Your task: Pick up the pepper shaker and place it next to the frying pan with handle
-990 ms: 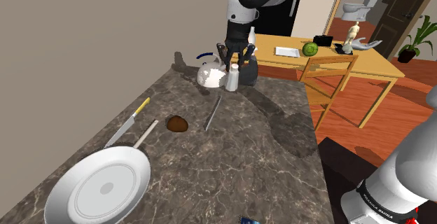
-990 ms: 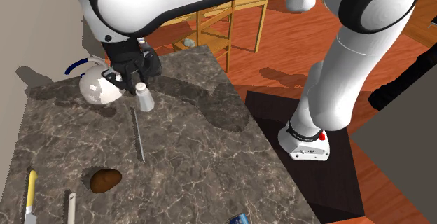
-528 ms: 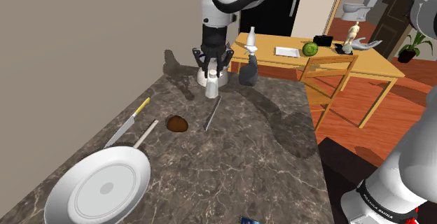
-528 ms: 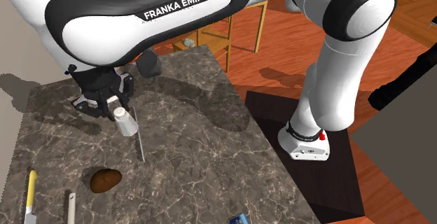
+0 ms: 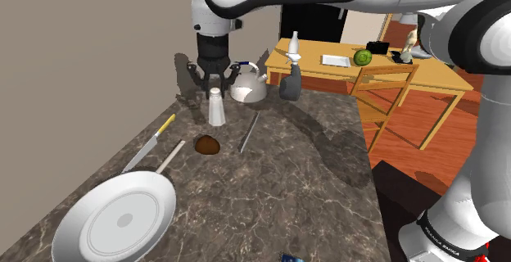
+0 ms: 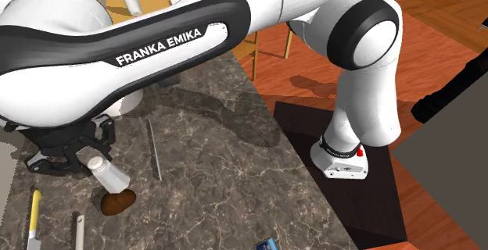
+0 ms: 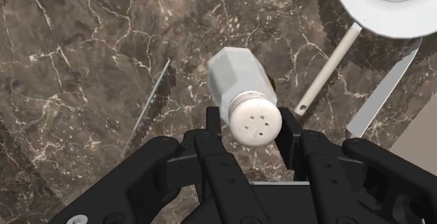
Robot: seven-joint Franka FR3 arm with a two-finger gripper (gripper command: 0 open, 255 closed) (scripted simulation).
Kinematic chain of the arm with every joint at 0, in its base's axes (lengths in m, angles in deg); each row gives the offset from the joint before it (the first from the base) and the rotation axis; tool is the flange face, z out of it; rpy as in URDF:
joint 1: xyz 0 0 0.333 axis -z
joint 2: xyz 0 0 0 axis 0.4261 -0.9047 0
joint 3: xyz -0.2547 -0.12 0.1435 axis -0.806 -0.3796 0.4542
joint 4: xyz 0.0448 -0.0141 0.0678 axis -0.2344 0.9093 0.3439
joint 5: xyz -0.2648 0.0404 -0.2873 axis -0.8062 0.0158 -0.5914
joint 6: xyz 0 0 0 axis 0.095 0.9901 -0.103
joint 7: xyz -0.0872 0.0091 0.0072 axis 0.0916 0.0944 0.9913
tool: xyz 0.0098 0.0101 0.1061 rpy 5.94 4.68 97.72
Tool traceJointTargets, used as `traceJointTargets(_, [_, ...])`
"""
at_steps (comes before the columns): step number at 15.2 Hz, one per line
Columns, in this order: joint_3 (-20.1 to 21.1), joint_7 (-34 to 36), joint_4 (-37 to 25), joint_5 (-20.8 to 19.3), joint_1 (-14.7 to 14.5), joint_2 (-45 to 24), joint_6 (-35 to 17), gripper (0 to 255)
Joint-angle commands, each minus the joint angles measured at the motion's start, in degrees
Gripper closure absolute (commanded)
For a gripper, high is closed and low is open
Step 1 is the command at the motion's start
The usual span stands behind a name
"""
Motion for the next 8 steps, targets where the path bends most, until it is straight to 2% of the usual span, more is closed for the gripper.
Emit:
traceJointTargets(1, [0.4,2.7,-5.9,-1.6,-2.9,-4.1,1.9,255])
traceJointTargets(3, [0.4,4.7,-13.3,-3.3,-6.0,-8.9,4.6,255])
traceJointTargets(8, [0.3,4.7,-7.3,-2.9,-5.2,-7.6,-0.1,255])
